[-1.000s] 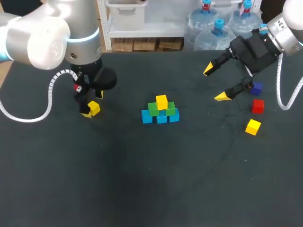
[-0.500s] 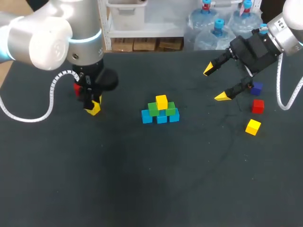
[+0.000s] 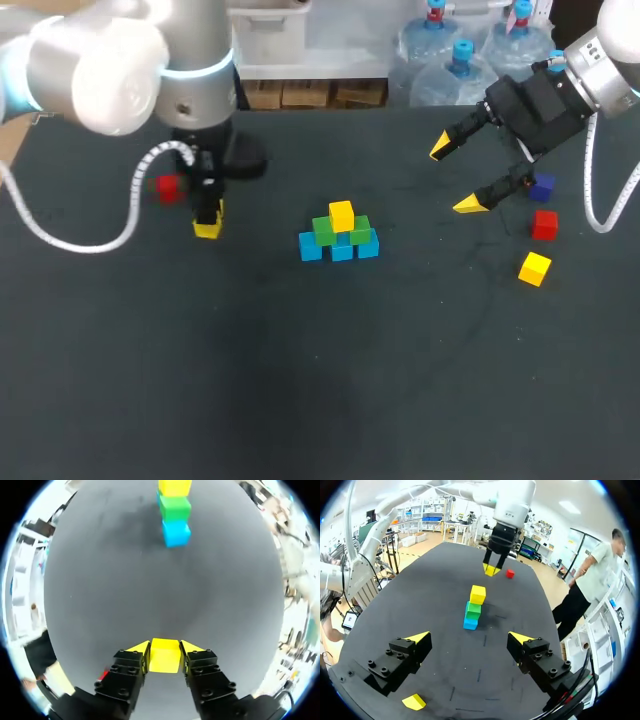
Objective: Place the blue cubes, place green cubes on the blue cubes, place the yellow cubes on the green cubes, then place the red cubes on the yellow cubes, and place purple cube on the red cubes.
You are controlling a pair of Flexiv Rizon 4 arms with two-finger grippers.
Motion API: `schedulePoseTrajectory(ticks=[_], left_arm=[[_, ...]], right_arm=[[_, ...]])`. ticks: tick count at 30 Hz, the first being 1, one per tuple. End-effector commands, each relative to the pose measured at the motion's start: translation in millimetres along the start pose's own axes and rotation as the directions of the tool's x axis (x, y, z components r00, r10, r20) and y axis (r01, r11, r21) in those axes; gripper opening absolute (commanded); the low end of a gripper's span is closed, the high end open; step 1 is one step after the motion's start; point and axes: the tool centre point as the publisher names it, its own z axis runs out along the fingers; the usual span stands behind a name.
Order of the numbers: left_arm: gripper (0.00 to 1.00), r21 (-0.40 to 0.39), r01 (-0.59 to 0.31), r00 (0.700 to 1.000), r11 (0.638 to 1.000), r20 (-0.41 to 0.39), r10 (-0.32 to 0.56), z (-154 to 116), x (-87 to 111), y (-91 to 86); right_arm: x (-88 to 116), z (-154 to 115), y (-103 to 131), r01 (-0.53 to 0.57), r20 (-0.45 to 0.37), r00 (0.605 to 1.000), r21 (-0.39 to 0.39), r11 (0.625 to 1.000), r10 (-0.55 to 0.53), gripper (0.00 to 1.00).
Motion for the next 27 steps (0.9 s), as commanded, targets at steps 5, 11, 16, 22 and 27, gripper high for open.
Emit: schedulePoseTrajectory(ticks=[5, 11, 16, 22, 27], left_arm=[[0.0, 0.085, 0.128, 0.982, 0.988, -0.149, -0.115, -8.2, -62.2, -9.4], [0.0, 0.052, 0.25, 0.958, 0.967, -0.158, -0.239, -2.9, -68.9, -36.2], [0.0, 0.008, 0.369, 0.922, 0.929, -0.126, -0.365, 2.7, -51.8, -54.2], [0.0, -0.068, 0.424, 0.901, 0.903, -0.073, -0.429, 1.4, -44.4, -64.9], [0.0, -0.094, 0.41, 0.911, 0.907, -0.009, -0.412, 5.8, -49.8, -63.0]], right_arm=[[0.2, 0.3, 0.2, 0.001, 0.001, 1.0, 0.001, 1.0, -0.001, 1.0], [0.2, 0.3, 0.2, 0.001, 0.001, 1.0, 0.001, 1.0, -0.001, 1.0], [0.2, 0.3, 0.2, 0.001, 0.001, 1.0, 0.001, 1.0, -0.001, 1.0], [0.2, 0.3, 0.2, 0.001, 0.001, 1.0, 0.001, 1.0, -0.001, 1.0], [0.2, 0.3, 0.2, 0.001, 0.001, 1.0, 0.001, 1.0, -0.001, 1.0]])
